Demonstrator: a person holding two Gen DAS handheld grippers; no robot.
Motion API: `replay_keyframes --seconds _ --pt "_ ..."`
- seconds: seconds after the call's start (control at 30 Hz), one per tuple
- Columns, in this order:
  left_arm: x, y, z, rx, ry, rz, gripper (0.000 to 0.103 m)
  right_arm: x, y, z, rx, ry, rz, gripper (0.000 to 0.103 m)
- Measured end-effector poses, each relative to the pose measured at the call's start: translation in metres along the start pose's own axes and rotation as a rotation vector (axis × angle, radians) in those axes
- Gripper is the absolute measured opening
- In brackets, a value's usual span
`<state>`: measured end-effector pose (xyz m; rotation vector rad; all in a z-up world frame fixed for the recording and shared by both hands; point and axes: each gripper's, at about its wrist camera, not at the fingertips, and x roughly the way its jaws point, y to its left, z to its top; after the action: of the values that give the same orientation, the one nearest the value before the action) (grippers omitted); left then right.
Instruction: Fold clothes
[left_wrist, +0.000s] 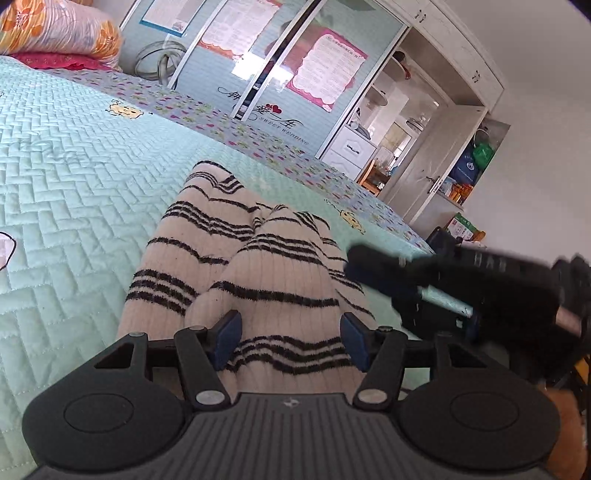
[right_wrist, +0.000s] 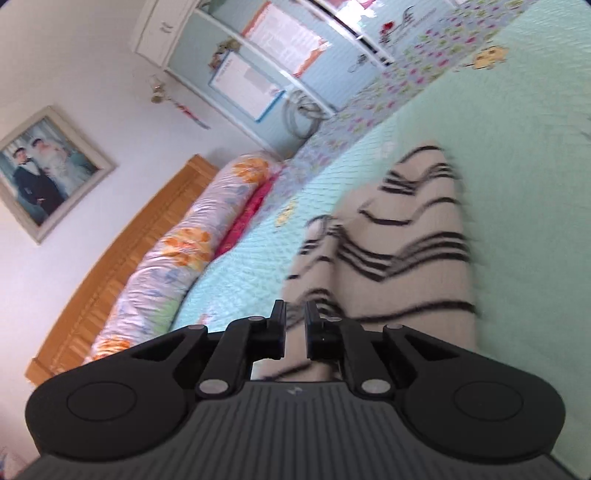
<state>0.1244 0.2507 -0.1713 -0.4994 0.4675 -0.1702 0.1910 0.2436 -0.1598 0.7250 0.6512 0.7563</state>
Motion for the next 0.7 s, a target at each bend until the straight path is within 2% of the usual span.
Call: replay_keyframes --seconds 0.1,0.2,0.23,0.3,0.43,0.57,0.63,0.7 --pt "0.003 0.002 -0.003 0.001 0.0 -0.005 0.062 0.027 0.004 0.01 -0.007 0.051 0.055 0.011" --pt "0.005 0.001 -0.003 0.013 0.006 -0.003 0.062 0.063 -0.02 0.01 0.023 0.135 -0.004 0.015" --pt "0.006 0.0 -0.003 0.017 0.009 -0.001 0.062 0.075 -0.029 0.01 0.033 0.163 -0.025 0.0" --pt "0.006 -0.001 -0.004 0.025 0.012 0.003 0.062 0.081 -0.043 0.009 0.089 0.153 -0.01 0.0" --pt "0.008 -0.005 -0.005 0.05 0.016 0.019 0.062 0.087 -0.037 0.009 0.038 0.157 -0.021 0.0" --pt "0.01 -0.006 -0.006 0.065 0.018 0.031 0.062 0.083 -0.048 0.011 0.114 0.147 0.027 0.0" --pt "0.009 -0.007 -0.007 0.07 0.019 0.036 0.062 0.078 -0.047 0.012 0.134 0.133 0.039 0.0" --pt "0.009 -0.007 -0.007 0.073 0.019 0.039 0.062 0.059 -0.039 0.015 0.136 0.068 0.03 0.006"
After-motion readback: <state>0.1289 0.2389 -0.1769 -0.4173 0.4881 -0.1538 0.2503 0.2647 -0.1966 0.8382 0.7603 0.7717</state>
